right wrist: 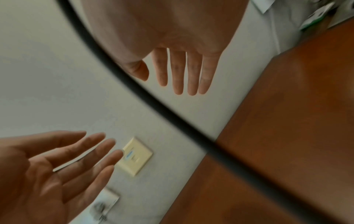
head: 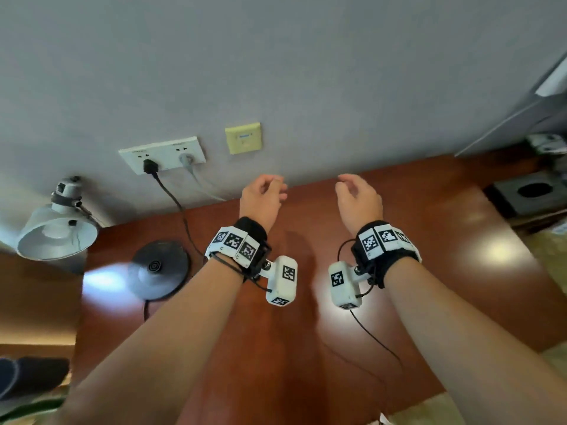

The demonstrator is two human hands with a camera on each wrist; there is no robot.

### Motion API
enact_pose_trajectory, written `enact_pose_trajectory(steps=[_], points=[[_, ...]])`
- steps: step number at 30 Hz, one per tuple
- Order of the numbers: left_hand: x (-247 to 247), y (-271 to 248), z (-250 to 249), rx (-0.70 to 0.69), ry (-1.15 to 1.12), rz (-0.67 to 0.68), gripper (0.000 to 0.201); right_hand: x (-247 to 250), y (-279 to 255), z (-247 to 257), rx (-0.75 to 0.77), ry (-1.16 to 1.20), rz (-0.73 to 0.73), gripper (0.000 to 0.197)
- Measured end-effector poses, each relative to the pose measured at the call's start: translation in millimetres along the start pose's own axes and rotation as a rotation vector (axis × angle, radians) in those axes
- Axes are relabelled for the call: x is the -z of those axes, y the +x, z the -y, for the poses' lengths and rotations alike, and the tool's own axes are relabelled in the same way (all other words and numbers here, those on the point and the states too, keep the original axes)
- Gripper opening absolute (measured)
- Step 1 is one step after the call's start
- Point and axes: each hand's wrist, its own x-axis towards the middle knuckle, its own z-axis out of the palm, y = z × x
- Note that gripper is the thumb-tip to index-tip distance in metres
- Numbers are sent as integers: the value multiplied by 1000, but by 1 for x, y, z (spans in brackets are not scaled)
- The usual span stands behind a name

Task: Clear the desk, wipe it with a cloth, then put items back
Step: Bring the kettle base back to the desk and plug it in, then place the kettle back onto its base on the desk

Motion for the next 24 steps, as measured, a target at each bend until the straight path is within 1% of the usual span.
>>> enact_pose_trajectory(steps=[6,11,16,20,24], points=[[-139,-69,-16,-63,68,168,19,134,-12,-70,-37,26,-115,30],[-262,-140,-20,-110,90,238,18,252,-27,-147,-64,42,-192,29],[-383,-207,-22,-118,102,361,20,363,-44,-217,-155,34,-285,30],[-468,-238,-30,-122,87,445,18,433,-46,-257,-185,66,-359,29],[-543,-249,-35,-153,85,513,17,488,-30,-289,-202,63,-397,29]])
